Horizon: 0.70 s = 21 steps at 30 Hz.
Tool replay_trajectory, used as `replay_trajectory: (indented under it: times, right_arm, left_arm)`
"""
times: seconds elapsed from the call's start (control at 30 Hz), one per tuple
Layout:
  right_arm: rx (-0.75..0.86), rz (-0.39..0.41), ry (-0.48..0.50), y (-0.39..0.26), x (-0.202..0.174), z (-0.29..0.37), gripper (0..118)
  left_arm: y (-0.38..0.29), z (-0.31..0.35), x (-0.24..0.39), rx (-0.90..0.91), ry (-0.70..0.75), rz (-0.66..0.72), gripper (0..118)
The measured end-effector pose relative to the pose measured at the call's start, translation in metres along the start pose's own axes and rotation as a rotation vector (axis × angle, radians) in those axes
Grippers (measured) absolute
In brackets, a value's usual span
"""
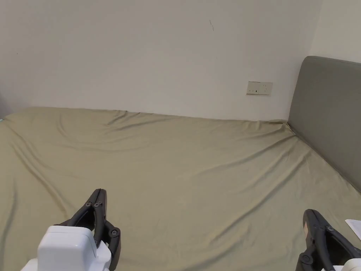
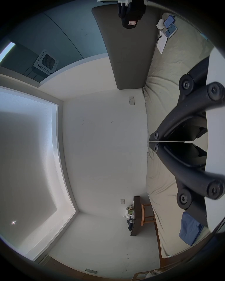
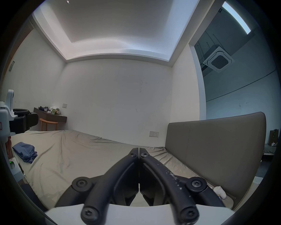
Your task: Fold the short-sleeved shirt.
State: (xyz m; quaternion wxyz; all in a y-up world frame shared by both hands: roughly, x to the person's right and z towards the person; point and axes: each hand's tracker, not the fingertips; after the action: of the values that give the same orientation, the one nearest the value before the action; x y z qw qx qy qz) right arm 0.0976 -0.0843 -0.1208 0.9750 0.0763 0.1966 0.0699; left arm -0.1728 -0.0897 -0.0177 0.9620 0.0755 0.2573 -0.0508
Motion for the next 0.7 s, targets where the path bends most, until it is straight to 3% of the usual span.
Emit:
replay_trajectory:
  times: [0.7]
  right_arm:
    - [0.003,0.0,0.005,0.0008,-0.0019,0.001,2]
  left_arm:
    - [0.0005,0.0005,0.0044,-0.001,-0.017,-0.008,0]
